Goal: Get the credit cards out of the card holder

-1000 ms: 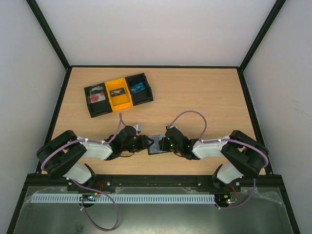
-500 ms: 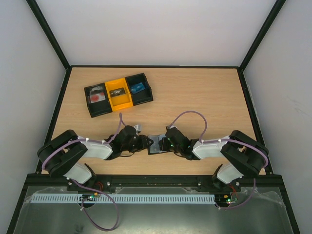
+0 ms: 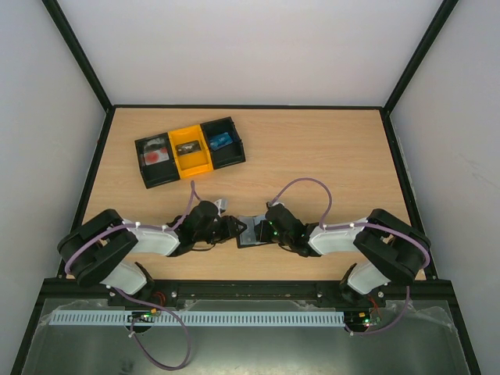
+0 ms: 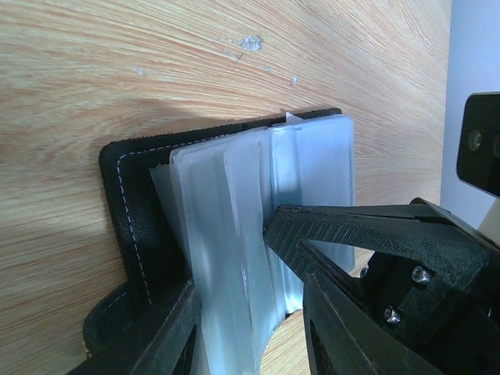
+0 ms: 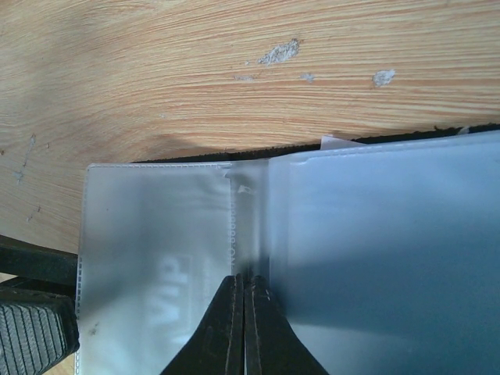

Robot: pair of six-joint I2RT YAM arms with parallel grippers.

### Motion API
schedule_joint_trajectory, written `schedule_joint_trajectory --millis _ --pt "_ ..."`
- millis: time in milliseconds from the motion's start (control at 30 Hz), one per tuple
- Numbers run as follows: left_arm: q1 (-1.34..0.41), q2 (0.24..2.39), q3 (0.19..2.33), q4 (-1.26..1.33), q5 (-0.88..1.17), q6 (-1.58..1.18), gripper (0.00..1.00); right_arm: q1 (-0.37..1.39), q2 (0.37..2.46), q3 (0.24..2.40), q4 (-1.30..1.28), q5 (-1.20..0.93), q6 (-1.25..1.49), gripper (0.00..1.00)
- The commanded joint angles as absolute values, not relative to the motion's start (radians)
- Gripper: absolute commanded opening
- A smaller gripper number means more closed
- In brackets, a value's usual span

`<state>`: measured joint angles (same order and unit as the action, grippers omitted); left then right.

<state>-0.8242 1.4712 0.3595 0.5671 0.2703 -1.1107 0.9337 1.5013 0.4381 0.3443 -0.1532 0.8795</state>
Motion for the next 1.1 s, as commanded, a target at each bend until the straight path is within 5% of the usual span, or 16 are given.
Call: schedule_joint_trajectory --millis 0,300,1067 --pt "-0.826 1.449 0.364 0.586 0.284 -1.112 0.39 0.940 1.521 0.417 0.315 -0.151 0.885 0.02" --pt "-0.832 1.408 0.376 0.494 0.244 -1.090 0.45 0.940 1.521 0.416 0.317 -0.149 0.886 0.02" --pt "-0.836 1.502 0.394 0.627 0.336 -1.115 0.38 0.940 1.495 0.394 0.361 -0.170 0.889 0.02"
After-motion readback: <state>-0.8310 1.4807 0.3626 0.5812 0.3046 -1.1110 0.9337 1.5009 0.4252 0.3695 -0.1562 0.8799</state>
